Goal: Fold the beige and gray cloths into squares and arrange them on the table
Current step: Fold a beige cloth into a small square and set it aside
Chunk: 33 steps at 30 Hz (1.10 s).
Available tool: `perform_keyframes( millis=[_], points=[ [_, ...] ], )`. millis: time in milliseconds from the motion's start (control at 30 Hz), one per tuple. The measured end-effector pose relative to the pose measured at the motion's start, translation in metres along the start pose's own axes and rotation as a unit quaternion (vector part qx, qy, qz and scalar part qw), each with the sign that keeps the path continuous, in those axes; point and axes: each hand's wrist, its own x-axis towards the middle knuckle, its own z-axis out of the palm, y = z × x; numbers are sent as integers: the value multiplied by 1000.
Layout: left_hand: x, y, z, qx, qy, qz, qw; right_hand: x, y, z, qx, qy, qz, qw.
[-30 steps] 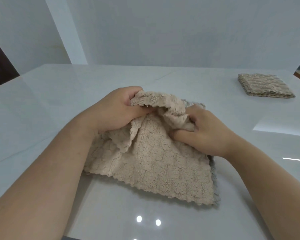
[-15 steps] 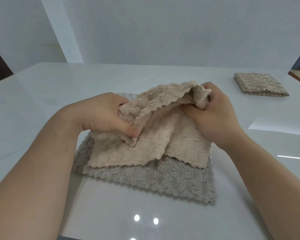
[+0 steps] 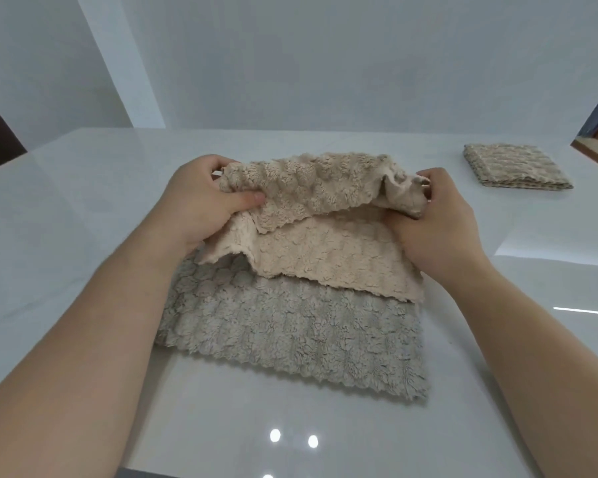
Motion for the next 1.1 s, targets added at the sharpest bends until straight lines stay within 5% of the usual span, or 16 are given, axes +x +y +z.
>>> perform_keyframes(
  millis=[233,467,567,767,867,1100],
  points=[
    [15,-21,7,123,41,24,991,3,6,0,-26,6,-11,1000],
    [10,-27,7,301,41,110,946,5,15,3,-107,-45,-10,993],
    [6,-17,5,298,37,160,941,2,12,2,-72,-15,-8,997],
    [-4,-7,11,335,-115,197,914,-2,5,3,-73,-6,-59,996],
    [-1,-11,12,360,-110,201,905,-1,6,6,-92,6,-93,991],
    [-3,-5,9,277,-33,152,948,2,7,3,-94,47,-109,988]
  ],
)
